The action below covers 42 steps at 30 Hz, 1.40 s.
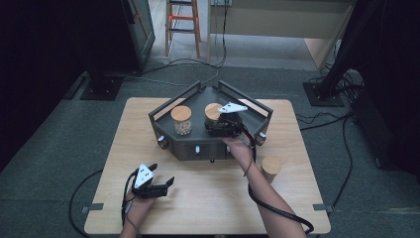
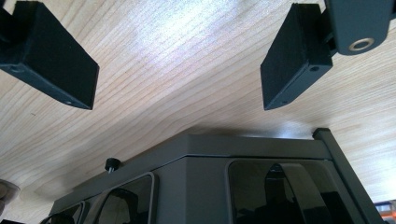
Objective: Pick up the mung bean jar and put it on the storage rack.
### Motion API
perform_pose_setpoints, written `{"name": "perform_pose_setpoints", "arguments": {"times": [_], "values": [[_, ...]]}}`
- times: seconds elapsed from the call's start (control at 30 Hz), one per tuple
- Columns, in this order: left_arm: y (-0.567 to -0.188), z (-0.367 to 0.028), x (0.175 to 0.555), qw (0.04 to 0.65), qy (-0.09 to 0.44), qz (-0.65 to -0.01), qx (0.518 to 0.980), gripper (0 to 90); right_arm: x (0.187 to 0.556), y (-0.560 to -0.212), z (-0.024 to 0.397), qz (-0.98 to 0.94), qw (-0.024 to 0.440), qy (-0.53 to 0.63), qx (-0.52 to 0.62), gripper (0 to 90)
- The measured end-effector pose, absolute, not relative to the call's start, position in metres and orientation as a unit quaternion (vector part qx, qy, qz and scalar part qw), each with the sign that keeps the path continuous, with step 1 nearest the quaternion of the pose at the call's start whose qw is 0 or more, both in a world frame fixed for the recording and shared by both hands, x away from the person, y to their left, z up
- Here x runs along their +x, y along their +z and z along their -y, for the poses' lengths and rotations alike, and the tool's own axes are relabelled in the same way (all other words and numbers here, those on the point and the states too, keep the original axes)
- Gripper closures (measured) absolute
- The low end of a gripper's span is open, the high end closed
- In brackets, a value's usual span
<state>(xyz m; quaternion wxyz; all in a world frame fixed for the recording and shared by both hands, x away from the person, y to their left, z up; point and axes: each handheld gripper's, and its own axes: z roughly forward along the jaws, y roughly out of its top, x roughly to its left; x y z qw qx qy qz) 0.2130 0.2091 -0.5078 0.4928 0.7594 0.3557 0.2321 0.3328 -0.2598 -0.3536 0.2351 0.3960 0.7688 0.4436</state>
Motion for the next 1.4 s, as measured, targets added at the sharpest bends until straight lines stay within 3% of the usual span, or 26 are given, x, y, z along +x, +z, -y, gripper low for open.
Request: {"name": "perform_pose_setpoints", "arguments": {"times": [1.3, 1.4], "values": [[-0.507, -0.208, 0.213, 0.490, 0.233, -0.355, 0.762, 11.5, 0.343, -0.360, 0.254, -0.769, 0.229, 0.429, 0.415, 24.6], [-0.507, -0.208, 0.213, 0.491, 0.232, -0.355, 0.761, 11.5, 0.344, -0.360, 0.257, -0.769, 0.223, 0.434, 0.412, 21.1]]}}
